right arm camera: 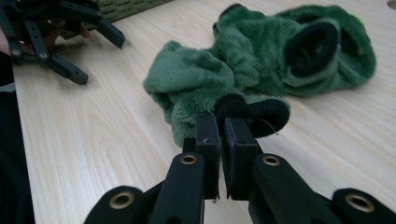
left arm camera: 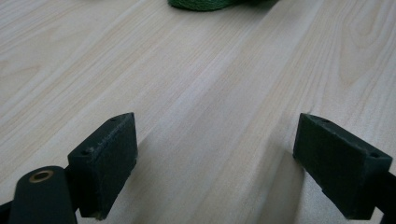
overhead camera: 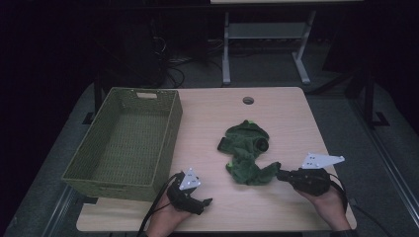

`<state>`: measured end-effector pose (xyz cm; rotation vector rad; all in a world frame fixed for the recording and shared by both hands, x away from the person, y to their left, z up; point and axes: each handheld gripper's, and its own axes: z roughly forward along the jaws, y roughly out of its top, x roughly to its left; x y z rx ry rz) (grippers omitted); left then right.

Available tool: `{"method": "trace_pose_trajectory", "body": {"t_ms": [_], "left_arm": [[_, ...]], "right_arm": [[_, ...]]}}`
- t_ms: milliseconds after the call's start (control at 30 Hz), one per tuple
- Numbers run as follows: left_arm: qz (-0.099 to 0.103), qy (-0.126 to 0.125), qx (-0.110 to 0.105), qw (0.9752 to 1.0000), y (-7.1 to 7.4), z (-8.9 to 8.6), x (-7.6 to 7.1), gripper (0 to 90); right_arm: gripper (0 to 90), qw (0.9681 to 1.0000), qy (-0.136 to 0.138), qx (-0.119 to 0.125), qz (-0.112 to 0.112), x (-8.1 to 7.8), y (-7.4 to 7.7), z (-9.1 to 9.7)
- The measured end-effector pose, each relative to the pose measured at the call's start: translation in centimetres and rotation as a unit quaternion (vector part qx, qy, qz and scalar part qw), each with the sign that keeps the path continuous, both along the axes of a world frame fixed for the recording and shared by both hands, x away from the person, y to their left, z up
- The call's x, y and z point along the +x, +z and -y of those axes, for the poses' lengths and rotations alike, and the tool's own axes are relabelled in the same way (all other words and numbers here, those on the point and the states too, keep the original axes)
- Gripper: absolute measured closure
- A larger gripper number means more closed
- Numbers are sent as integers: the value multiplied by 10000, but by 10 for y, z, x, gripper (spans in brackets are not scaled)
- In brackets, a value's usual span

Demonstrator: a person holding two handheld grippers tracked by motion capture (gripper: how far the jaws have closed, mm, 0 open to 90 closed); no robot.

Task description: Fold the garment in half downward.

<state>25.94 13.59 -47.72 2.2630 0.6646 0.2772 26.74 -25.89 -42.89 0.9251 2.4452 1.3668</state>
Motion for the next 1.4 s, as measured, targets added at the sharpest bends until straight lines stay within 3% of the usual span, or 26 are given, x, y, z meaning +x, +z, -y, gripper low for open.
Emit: {"method": "trace_pose_trajectory", "body": {"t_ms": [533,1100,1400], "left_arm": [[-3,20,-25,10000,0,0,0,129],[15,10,-16,10000,0,0,0,128],[15,10,-17,10000,0,0,0,128]], "right_arm": [[854,9987,379,147,293,15,13,-27],[842,9966,788,-6,229,38,12,-66],[798,9963,825,34,237,47,13,-81]]}}
